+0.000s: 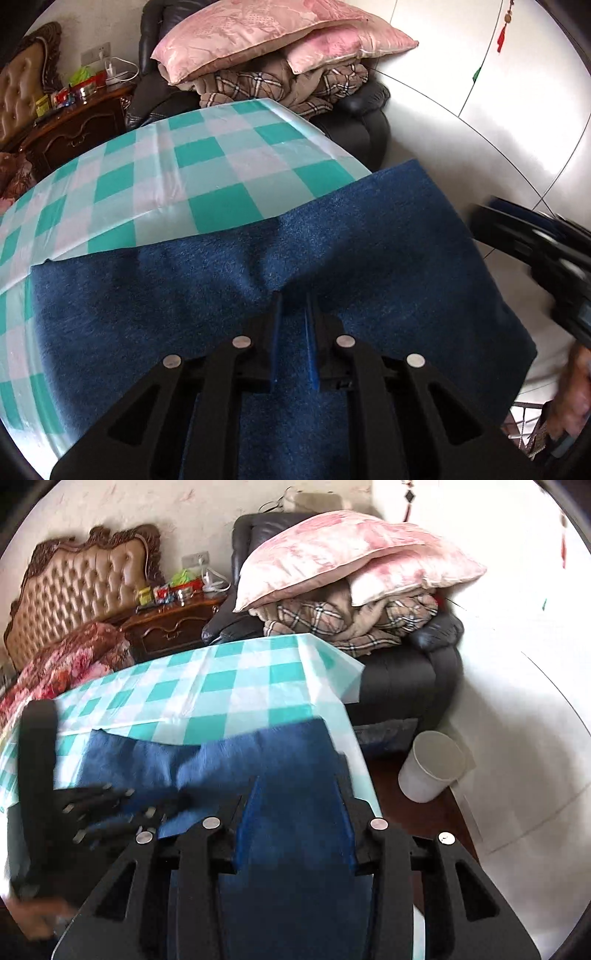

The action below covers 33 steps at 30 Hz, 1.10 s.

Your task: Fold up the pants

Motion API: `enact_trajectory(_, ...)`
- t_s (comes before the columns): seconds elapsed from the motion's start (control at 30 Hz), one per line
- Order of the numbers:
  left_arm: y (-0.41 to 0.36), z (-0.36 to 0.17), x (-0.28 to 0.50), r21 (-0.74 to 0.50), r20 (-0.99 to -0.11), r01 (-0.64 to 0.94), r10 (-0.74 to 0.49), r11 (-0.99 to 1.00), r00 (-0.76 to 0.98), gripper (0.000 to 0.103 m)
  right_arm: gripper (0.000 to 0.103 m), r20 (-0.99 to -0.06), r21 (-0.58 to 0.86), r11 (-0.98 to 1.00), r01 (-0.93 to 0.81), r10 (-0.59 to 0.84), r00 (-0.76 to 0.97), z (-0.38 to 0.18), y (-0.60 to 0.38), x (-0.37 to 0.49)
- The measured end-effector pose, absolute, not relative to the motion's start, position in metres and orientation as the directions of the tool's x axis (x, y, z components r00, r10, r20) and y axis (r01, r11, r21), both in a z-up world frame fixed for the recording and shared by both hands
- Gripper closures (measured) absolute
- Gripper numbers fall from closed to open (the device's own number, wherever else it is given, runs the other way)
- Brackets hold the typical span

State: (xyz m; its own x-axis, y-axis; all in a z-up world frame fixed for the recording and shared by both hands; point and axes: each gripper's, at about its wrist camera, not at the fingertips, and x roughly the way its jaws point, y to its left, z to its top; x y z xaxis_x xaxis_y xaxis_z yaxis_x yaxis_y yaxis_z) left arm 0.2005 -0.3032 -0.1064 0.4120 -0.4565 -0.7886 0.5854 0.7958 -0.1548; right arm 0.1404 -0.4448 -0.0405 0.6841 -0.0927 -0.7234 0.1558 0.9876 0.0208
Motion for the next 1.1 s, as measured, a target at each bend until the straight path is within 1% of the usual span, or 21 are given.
enact_trajectory(0.03,-0.299,-0.102,0.196,-0.151,-0.781,0.584,-0.458,0.798,0.424,0.088,0.066,-0.737,0.003,0.990,0.138,-0.091,0.669,-0.046,-0.442,0.151)
enact_trajectory(0.07,-0.297,-0.100,0.191,-0.143,-0.772,0.591,-0.463,0.794,0.435,0.083,0.067,-0.750,-0.015,0.991,0.130,-0.097,0.654,-0.052,-0.441,0.157)
enact_trajectory(0.1,-0.294,-0.098,0.185,-0.130,-0.768,0.597,-0.462,0.791,0.444,0.075,0.067,-0.775,-0.065,0.988,0.138,-0.138,0.617,-0.064,-0.440,0.164)
enact_trajectory(0.13,-0.291,-0.098,0.179,-0.117,-0.771,0.599,-0.453,0.792,0.448,0.071,0.067,-0.789,-0.081,0.985,0.152,-0.157,0.594,-0.072,-0.443,0.167)
enact_trajectory(0.17,-0.287,-0.100,0.176,-0.109,-0.776,0.590,-0.440,0.800,0.452,0.069,0.067,-0.799,-0.052,0.986,0.162,-0.138,0.585,-0.080,-0.450,0.168)
enact_trajectory(0.23,-0.277,-0.104,0.171,-0.108,-0.789,0.552,-0.409,0.827,0.459,0.069,0.067,-0.798,-0.021,0.985,0.171,-0.120,0.590,-0.082,-0.455,0.164)
enact_trajectory(0.3,-0.269,-0.102,0.162,-0.132,-0.778,0.542,-0.425,0.830,0.462,0.069,0.066,-0.784,-0.036,0.983,0.179,-0.139,0.605,-0.076,-0.452,0.156)
enact_trajectory(0.4,-0.274,-0.107,0.152,-0.094,-0.781,0.573,-0.417,0.814,0.464,0.068,0.064,-0.760,-0.031,0.985,0.171,-0.134,0.636,-0.068,-0.444,0.142)
enact_trajectory(0.47,-0.273,-0.112,0.154,-0.096,-0.794,0.560,-0.402,0.823,0.456,0.068,0.061,-0.773,-0.075,0.981,0.178,-0.170,0.612,-0.073,-0.439,0.140)
enact_trajectory(0.5,-0.271,-0.110,0.154,-0.108,-0.789,0.552,-0.409,0.827,0.459,0.068,0.061,-0.787,-0.113,0.975,0.190,-0.204,0.582,-0.081,-0.437,0.139)
enact_trajectory(0.53,-0.268,-0.104,0.150,-0.111,-0.778,0.552,-0.418,0.826,0.470,0.068,0.061,-0.793,-0.119,0.974,0.193,-0.210,0.571,-0.085,-0.438,0.137)
enact_trajectory(0.57,-0.266,-0.099,0.147,-0.108,-0.767,0.558,-0.426,0.823,0.480,0.064,0.060,-0.793,-0.114,0.974,0.198,-0.209,0.572,-0.086,-0.438,0.136)
enact_trajectory(0.6,-0.264,-0.095,0.143,-0.101,-0.759,0.563,-0.430,0.820,0.490,0.057,0.060,-0.793,-0.110,0.971,0.214,-0.216,0.570,-0.085,-0.440,0.131)
enact_trajectory(0.67,-0.257,-0.087,0.135,-0.099,-0.747,0.554,-0.430,0.826,0.507,0.053,0.059,-0.788,-0.119,0.964,0.238,-0.237,0.568,-0.081,-0.439,0.123)
enact_trajectory(0.73,-0.249,-0.081,0.129,-0.116,-0.739,0.541,-0.436,0.833,0.514,0.051,0.056,-0.774,-0.120,0.961,0.250,-0.249,0.582,-0.076,-0.435,0.109)
enact_trajectory(0.77,-0.245,-0.079,0.125,-0.122,-0.735,0.535,-0.438,0.836,0.518,0.047,0.054,-0.772,-0.118,0.961,0.251,-0.247,0.585,-0.076,-0.433,0.104)
enact_trajectory(0.8,-0.242,-0.077,0.123,-0.122,-0.732,0.528,-0.435,0.841,0.524,0.042,0.054,-0.772,-0.117,0.959,0.257,-0.250,0.584,-0.076,-0.431,0.098)
enact_trajectory(0.9,-0.233,-0.071,0.110,-0.120,-0.720,0.515,-0.432,0.849,0.544,0.032,0.053,-0.782,-0.117,0.957,0.265,-0.254,0.570,-0.082,-0.426,0.084)
enact_trajectory(1.03,-0.225,-0.069,0.094,-0.116,-0.718,0.505,-0.423,0.855,0.553,0.026,0.053,-0.785,-0.119,0.954,0.276,-0.261,0.561,-0.090,-0.425,0.071)
enact_trajectory(1.07,-0.224,-0.069,0.090,-0.110,-0.719,0.504,-0.419,0.857,0.555,0.022,0.053,-0.785,-0.120,0.953,0.277,-0.262,0.561,-0.090,-0.425,0.070)
enact_trajectory(1.1,-0.223,-0.070,0.086,-0.104,-0.719,0.503,-0.414,0.858,0.558,0.014,0.053,-0.784,-0.125,0.953,0.275,-0.265,0.561,-0.090,-0.424,0.068)
